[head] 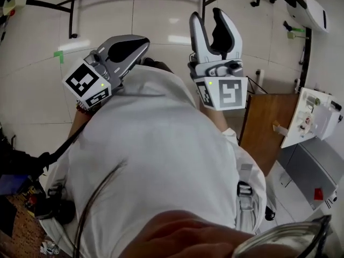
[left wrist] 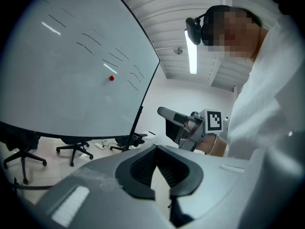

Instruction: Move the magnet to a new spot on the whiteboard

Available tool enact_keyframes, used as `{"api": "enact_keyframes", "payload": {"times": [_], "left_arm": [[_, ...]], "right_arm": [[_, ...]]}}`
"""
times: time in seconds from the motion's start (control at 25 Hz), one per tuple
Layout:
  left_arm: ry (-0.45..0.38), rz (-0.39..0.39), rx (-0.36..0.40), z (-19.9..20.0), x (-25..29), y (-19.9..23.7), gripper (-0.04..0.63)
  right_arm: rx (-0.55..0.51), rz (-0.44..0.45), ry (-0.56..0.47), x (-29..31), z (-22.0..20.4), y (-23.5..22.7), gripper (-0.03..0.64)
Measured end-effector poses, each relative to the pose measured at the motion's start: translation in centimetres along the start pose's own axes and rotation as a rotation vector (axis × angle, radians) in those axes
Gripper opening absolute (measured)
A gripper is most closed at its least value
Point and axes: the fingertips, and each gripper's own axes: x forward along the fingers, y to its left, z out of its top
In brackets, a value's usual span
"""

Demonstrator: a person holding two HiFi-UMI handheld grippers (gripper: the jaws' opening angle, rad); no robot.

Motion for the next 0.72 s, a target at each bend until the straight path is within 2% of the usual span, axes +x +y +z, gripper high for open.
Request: {"api": "enact_keyframes", "payload": {"times": [0.32,0.44,0.56,0.72], "left_arm": [[-0.009,-0.084,0.04,2.2,1.6,-1.1,0.0],[-0.017,-0.079,0.043,2.3,0.8,-0.8,0.0],[-0.004,-0.075,0.067,2.2,0.2,-0.5,0.0],[-0.003,-0.104,0.092,1.7,-0.8,-1.1,0.0]], "right_arm": [[0.005,-0.09,0.001,-2.9,1.0,-1.1,0.164],[-0.081,-0.101,0.009,-2.5,0.8,-0.5,0.164],[-0.159,-0.129,-0.024,-1.6,1.0,0.3,0.163],[-0.124,-0.105,-0.064,-1.3,0.6,2.6,0.163]]}}
